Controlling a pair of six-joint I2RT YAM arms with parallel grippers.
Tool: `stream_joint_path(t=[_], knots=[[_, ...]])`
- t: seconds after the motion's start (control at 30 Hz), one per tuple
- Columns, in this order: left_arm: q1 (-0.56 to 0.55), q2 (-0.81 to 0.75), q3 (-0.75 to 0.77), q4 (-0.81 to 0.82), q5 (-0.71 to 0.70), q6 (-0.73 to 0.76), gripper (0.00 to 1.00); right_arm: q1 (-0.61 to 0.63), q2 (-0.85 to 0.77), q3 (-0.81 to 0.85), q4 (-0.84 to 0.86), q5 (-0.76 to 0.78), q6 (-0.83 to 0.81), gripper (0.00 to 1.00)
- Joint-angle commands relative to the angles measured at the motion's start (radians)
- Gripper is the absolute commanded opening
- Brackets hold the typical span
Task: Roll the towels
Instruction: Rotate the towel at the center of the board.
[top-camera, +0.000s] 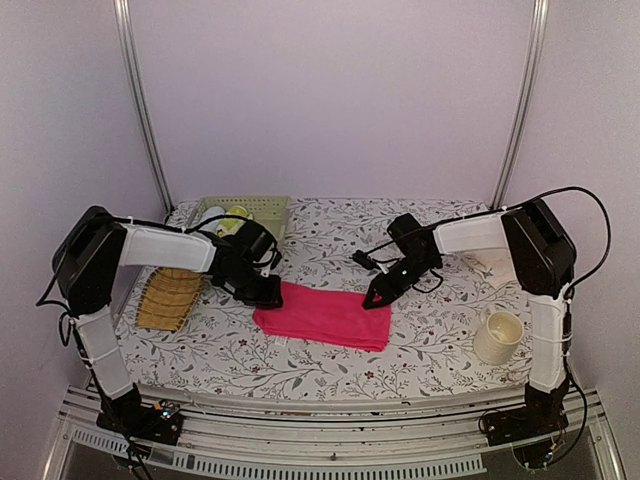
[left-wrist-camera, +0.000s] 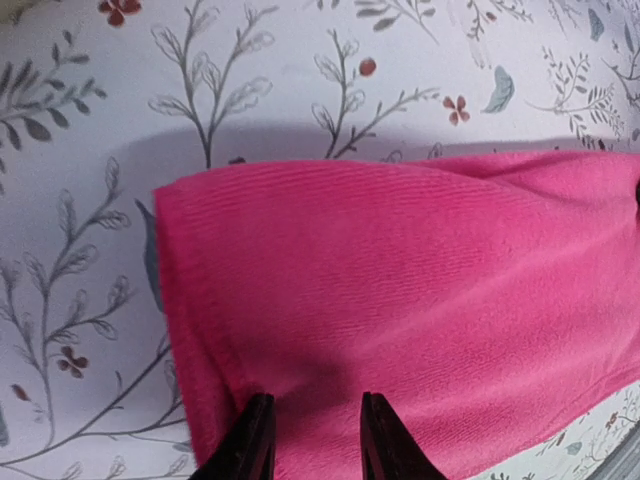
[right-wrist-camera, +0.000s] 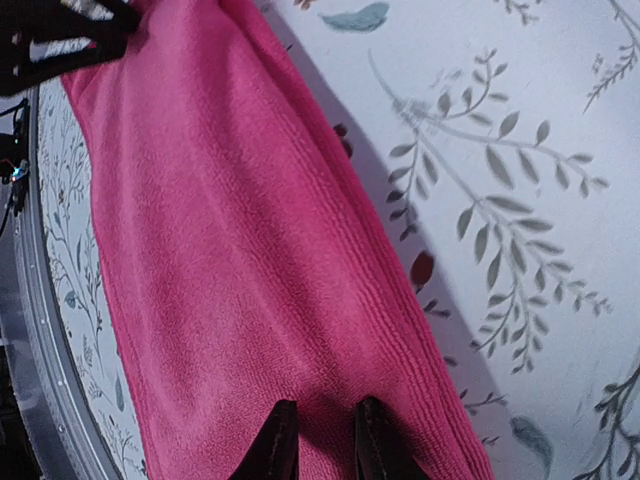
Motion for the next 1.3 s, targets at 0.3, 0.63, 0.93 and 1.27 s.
stream_joint_path(t=[0.3,0.63,0.93,1.27], knots=[[-0.028,-0.289,-0.073,-0.064,-0.032,0.001,0.33,0.198,-0.112,-0.048,-0.269,-0.208,-0.203,0.3],[-0.028,-0.419,-0.287,-0.089,0.004,-0.118,0.29,-0.012,-0.192,0.006,-0.254,-0.253,-0.24,0.32],[-0.017,-0.224,-0.232,-0.054,0.026,-0.077,0.33,-0.087,-0.24,-0.115,-0.11,-0.256,-0.218,0.32],[-0.045,0.059,0.043,0.046,0.151,-0.028,0.32,-0.148,-0.225,-0.144,-0.077,-0.173,-0.221,0.32]])
